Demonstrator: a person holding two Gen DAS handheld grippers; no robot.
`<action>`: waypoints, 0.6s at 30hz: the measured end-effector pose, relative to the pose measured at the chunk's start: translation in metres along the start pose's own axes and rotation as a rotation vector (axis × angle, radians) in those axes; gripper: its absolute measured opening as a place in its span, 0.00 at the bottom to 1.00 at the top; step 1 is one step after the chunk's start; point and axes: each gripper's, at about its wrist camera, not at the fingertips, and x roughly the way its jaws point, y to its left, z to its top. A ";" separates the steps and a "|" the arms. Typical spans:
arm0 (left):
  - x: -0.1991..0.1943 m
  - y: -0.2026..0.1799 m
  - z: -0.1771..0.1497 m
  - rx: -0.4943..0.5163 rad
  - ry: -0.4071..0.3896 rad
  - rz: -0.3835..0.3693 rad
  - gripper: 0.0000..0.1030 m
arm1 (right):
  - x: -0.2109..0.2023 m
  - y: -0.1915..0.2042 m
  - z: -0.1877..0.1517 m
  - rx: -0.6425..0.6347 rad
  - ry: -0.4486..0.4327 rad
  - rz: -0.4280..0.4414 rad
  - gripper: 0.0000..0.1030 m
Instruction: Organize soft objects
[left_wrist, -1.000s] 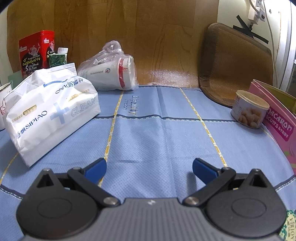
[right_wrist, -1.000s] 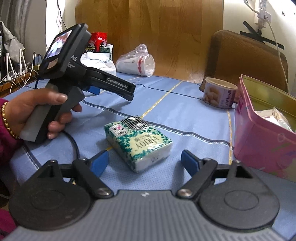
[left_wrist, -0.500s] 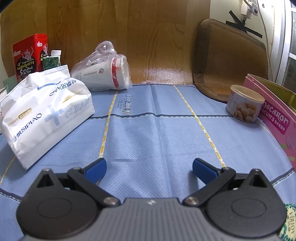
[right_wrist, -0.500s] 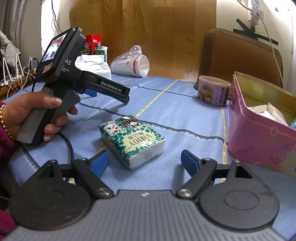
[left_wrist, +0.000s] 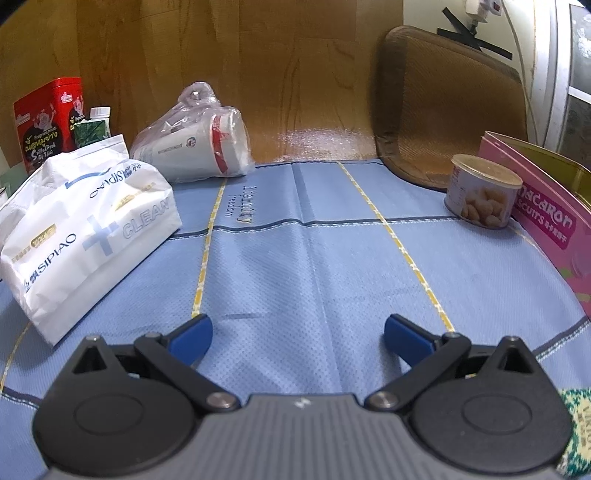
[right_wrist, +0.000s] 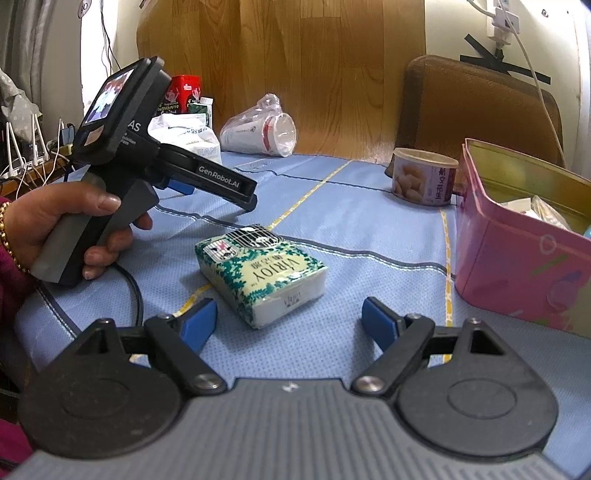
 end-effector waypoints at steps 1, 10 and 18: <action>-0.001 0.001 -0.001 0.008 0.001 -0.008 1.00 | 0.000 0.000 -0.001 0.000 -0.003 0.000 0.86; -0.027 0.030 -0.021 0.093 0.010 -0.110 1.00 | -0.006 0.004 -0.008 0.004 -0.038 -0.008 0.89; -0.071 0.040 -0.034 -0.060 0.056 -0.437 0.99 | -0.007 0.007 -0.007 0.005 -0.062 0.021 0.84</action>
